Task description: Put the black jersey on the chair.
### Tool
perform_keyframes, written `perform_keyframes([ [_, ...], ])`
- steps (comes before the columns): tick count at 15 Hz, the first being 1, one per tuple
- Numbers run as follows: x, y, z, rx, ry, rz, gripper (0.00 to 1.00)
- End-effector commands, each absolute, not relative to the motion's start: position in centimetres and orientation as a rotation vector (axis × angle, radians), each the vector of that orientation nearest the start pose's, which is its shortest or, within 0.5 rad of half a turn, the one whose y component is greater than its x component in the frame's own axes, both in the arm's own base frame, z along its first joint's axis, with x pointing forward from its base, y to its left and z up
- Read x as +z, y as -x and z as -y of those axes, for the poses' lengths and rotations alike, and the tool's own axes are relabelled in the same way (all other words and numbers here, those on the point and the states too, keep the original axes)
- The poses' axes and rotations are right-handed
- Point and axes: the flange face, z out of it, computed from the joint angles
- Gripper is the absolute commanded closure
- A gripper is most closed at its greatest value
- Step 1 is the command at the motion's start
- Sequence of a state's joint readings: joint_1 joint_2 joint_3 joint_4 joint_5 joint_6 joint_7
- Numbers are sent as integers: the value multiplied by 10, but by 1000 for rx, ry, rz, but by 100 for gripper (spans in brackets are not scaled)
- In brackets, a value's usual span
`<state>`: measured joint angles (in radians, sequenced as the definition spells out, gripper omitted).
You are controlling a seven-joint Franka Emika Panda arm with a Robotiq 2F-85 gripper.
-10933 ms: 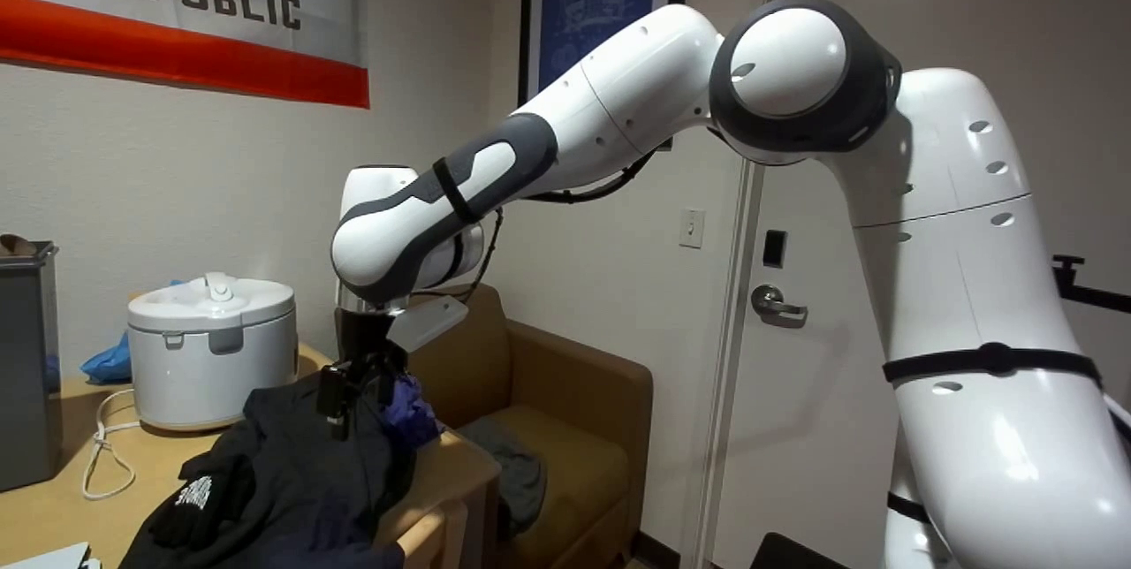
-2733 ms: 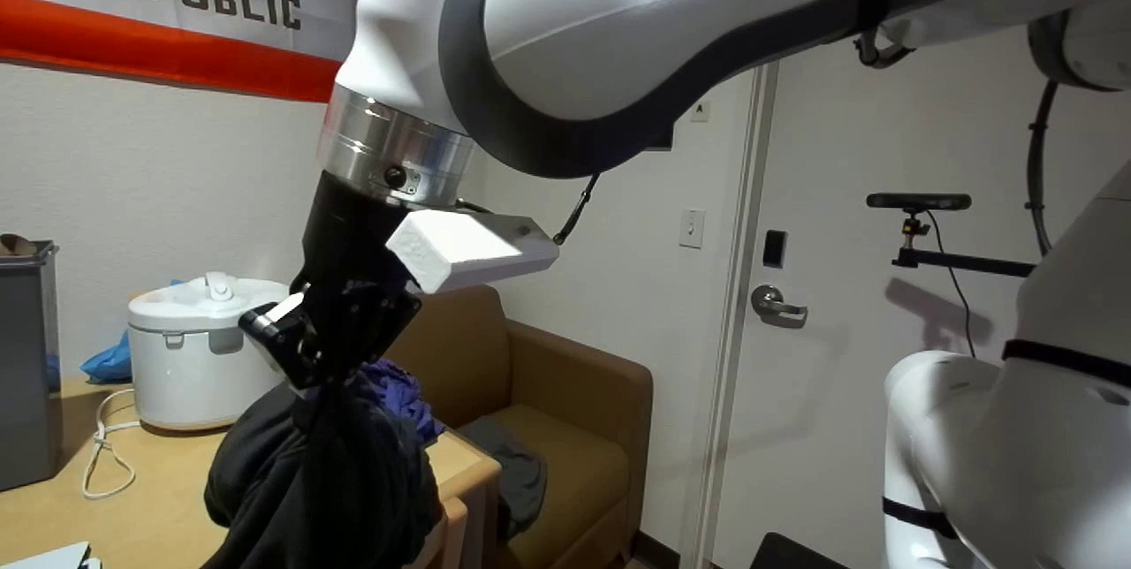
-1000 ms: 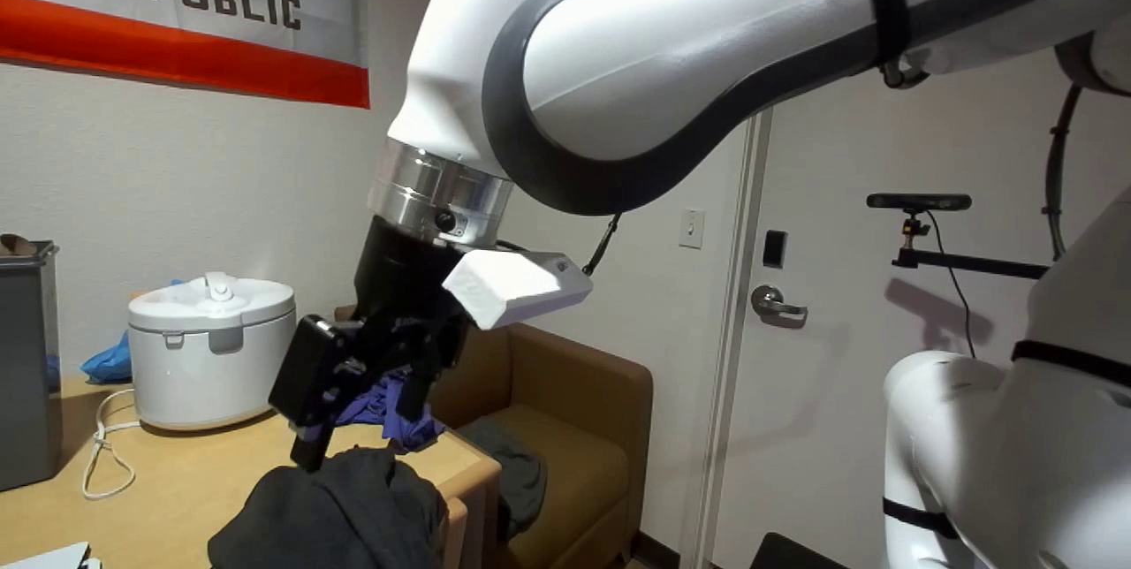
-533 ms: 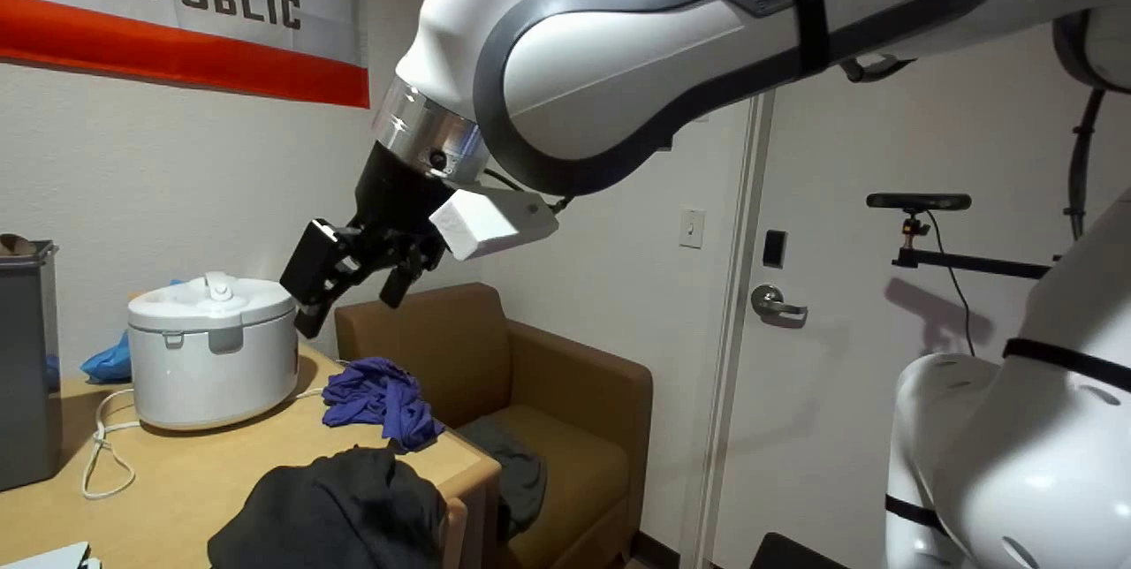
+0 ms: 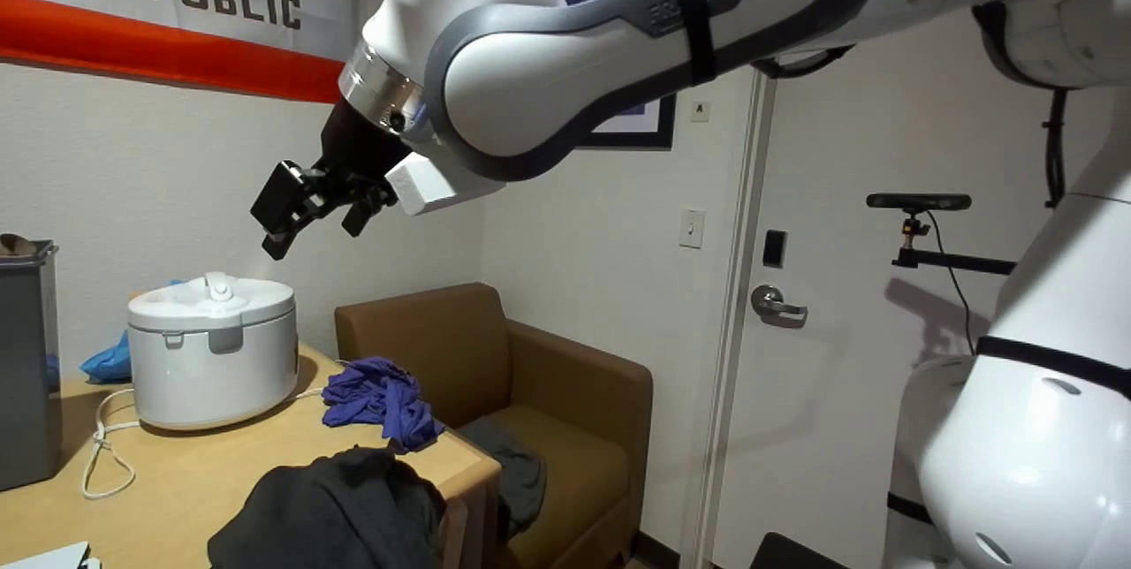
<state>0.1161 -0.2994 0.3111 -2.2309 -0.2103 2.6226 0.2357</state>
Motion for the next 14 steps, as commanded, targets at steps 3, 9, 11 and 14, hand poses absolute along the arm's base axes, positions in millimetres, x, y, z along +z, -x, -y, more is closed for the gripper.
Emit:
perform_keyframes([
  [3, 567, -518, -238, -1130, 2940, 635, 0],
  [9, 568, -553, -256, -1146, 2951, 723, 0],
  [11, 569, -562, -255, -1143, 2953, 697, 0],
  [14, 564, -557, -254, -1145, 2930, 671, 0],
])
